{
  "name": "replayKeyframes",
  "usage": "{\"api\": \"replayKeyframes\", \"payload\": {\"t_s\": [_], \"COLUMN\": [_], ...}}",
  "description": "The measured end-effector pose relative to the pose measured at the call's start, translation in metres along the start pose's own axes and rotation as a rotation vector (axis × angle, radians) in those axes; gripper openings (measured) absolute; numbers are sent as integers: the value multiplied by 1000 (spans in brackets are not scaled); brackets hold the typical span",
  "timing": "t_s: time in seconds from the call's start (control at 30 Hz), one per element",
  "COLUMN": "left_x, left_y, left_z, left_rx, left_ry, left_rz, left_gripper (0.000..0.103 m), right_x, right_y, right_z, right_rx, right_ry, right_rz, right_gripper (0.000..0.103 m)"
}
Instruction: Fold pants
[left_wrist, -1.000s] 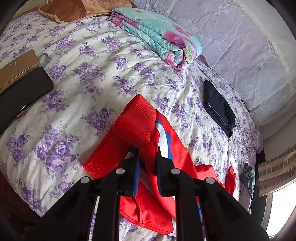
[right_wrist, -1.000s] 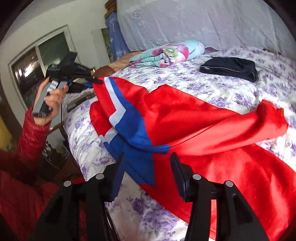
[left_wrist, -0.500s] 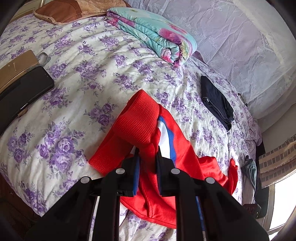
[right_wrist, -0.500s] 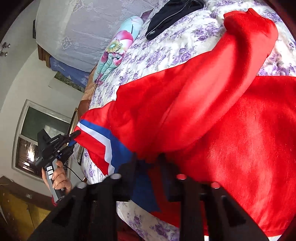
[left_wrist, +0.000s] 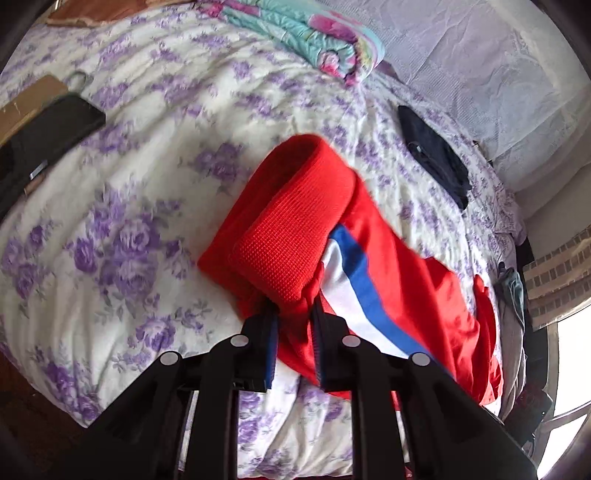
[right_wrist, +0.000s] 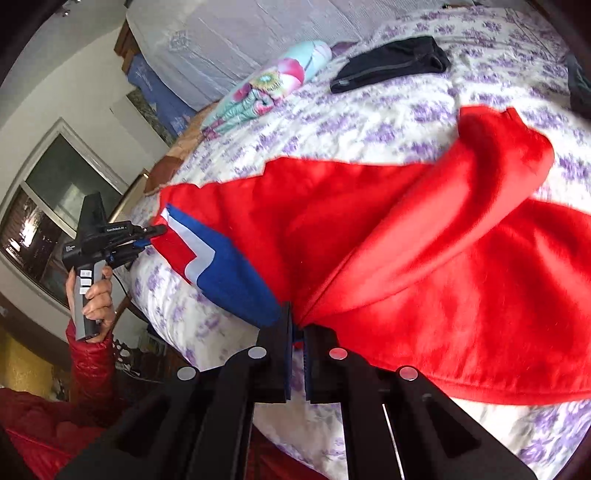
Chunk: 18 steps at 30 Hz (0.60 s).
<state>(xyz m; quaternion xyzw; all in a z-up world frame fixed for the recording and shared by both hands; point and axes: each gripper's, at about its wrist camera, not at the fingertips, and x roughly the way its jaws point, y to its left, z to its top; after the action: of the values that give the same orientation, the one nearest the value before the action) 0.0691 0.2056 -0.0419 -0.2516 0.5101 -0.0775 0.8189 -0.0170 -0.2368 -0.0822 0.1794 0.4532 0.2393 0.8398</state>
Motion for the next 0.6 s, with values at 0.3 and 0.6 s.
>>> {"api": "replayKeyframes", "payload": {"t_s": [0.3,0.6], "left_x": [-36,-78], "left_y": [40,28], "left_z": [-5,3], "left_rx": [-96,-68], "left_ry": [-9,-170], "left_rz": [-166,-26], "left_gripper": [35,37], "right_x": [1,3], "right_y": [-4,-8], "right_z": [-7,-9], "right_rx": [-9,-5], "right_ry": [-23,-41], "right_rz": [17,34], "right_gripper": [5,5]}}
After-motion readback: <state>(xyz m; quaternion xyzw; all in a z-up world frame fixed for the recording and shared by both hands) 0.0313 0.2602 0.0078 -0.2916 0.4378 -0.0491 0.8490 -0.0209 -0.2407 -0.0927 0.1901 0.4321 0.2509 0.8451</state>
